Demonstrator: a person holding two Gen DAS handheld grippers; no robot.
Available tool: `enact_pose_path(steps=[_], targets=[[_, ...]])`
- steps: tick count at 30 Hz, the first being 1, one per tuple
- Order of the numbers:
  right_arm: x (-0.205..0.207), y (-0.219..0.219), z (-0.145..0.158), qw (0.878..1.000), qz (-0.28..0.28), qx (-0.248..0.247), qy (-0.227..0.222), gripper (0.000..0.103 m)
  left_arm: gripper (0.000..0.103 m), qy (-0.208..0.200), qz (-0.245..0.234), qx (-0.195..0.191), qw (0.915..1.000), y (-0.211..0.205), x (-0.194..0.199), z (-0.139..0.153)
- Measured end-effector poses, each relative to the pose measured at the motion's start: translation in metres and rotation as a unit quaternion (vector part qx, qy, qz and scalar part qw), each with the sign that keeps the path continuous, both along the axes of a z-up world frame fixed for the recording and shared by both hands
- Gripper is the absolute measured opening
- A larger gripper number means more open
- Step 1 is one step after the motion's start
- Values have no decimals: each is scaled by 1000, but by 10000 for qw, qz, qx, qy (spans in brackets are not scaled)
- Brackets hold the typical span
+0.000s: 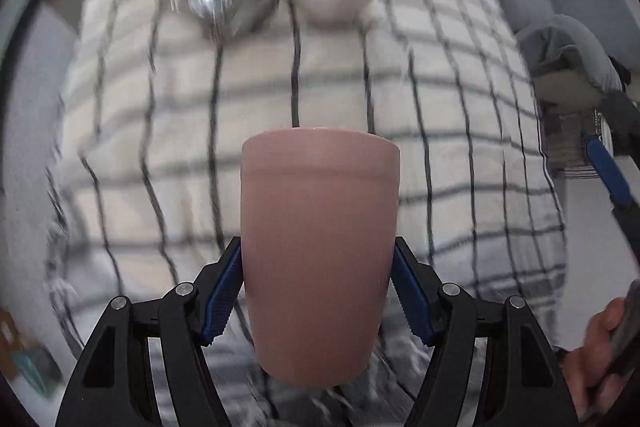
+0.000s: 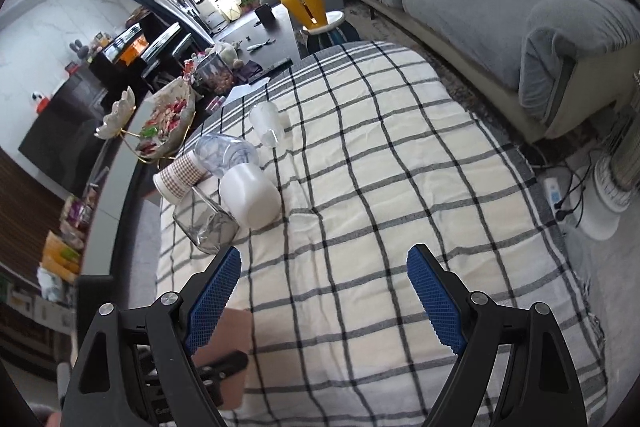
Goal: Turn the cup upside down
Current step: 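Rotate the pink cup with the left tool, turning its opening upward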
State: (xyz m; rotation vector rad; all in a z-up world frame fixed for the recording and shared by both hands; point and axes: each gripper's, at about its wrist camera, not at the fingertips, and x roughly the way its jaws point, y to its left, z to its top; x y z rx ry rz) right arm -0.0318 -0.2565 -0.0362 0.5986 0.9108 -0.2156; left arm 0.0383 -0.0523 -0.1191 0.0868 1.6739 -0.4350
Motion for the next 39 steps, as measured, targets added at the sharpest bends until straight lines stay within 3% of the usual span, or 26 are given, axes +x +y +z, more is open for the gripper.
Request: enact_pose_path(steps=[4, 7, 16, 22, 29, 35, 39], targets=[[8, -4, -8, 9992, -49, 368, 174, 85, 69, 1057, 65, 257, 9940, -2, -1, -20], [16, -8, -14, 9981, -89, 540, 298, 85, 69, 1515, -22, 638, 9864, -6, 0, -31], [39, -38, -36, 9917, -417, 1070, 584, 85, 69, 2380, -443, 1137, 9636, -45, 10, -46], [52, -52, -54, 9851, -568, 1438, 758, 85, 69, 2459, -609, 1287, 9588, -62, 19, -47], [63, -55, -55, 9847, -585, 1466, 740, 85, 69, 2568, -580, 1497, 9530, -59, 24, -53], [62, -52, -53, 9872, -525, 1344, 676, 85, 69, 2215, -541, 1474, 9624, -53, 32, -56], [57, -52, -54, 9874, -531, 1312, 700, 85, 70, 1765, -637, 1347, 9729, -54, 35, -53]])
